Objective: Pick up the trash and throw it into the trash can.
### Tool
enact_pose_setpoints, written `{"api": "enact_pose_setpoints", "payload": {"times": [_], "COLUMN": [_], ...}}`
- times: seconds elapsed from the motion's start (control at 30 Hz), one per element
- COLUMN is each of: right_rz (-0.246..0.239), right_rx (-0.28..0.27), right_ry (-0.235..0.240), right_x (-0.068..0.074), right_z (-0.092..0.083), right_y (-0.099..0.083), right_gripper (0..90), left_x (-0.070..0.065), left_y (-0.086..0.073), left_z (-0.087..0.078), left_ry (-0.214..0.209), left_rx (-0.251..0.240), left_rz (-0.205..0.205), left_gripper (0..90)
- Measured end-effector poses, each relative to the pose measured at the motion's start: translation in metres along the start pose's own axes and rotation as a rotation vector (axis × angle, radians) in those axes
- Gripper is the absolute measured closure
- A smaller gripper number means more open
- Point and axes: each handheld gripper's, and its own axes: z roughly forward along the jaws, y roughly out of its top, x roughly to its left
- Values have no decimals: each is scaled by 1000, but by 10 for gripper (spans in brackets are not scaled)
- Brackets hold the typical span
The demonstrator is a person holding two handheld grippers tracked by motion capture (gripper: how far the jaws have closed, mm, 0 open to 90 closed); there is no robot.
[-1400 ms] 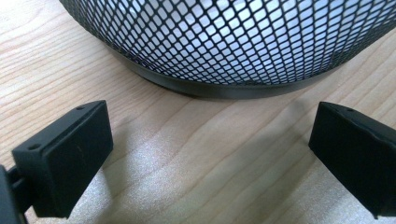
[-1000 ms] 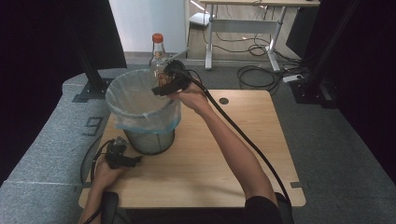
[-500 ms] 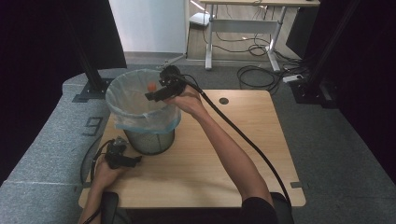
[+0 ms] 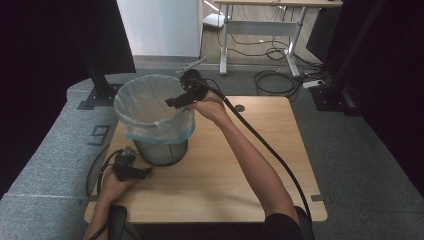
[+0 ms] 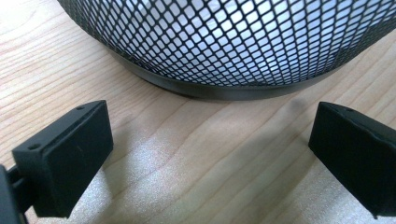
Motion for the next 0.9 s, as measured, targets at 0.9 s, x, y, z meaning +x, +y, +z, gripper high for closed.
{"api": "enact_pose_setpoints", "payload": {"times": [0.9], "right_rz": [27], "right_rx": [36], "right_ry": [-51], "right_x": [-29], "right_z": [-51], "right_y": [-41], "right_gripper": [0], "left_x": [0], "left_y": [0], "left_z": [0], "left_ry": [2], "left_rx": [-4], "left_rz": [-3], "left_gripper": [0]}}
